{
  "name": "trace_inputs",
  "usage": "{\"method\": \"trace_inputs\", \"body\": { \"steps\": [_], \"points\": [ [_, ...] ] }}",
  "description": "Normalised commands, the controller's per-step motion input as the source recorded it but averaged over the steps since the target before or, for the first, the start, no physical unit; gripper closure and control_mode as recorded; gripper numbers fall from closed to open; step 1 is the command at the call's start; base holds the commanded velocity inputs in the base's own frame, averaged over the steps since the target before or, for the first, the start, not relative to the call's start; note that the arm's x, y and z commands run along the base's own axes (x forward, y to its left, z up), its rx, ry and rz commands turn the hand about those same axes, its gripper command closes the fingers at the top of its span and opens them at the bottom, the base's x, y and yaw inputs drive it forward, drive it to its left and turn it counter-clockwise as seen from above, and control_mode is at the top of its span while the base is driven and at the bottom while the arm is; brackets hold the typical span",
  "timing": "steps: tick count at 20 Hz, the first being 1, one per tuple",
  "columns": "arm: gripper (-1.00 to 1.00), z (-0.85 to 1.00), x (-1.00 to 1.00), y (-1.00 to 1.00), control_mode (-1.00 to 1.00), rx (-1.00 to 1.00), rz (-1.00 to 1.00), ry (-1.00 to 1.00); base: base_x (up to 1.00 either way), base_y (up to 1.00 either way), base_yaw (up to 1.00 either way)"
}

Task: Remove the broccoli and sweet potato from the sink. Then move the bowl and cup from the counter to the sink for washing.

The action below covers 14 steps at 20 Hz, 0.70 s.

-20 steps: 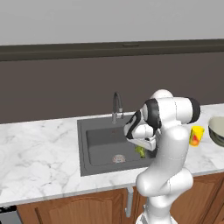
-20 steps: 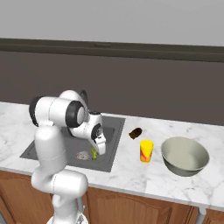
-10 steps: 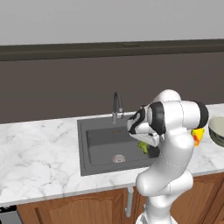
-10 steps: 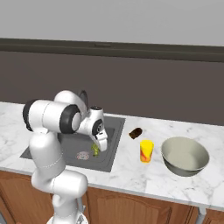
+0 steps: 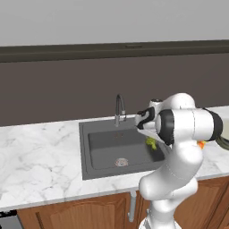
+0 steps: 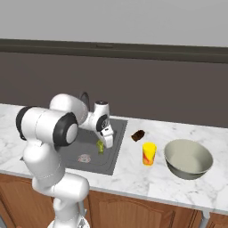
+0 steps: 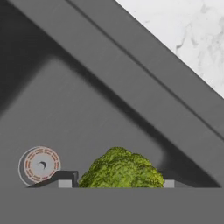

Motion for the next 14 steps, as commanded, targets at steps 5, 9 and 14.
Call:
{"method": "trace_inputs", "body": {
  "steps": [5, 9, 14],
  "points": [
    [1.0, 0.48, 0.0, -0.03, -1.0, 0.01, 0.0, -0.04, 0.0, 0.0, 0.0],
    [1.0, 0.4, -0.03, 0.0, -1.0, 0.04, 0.0, -0.02, 0.0, 0.0, 0.0],
    [1.0, 0.31, -0.14, -0.05, -1.0, 0.05, 0.0, -0.01, 0.0, 0.0, 0.0]
  ]
}}
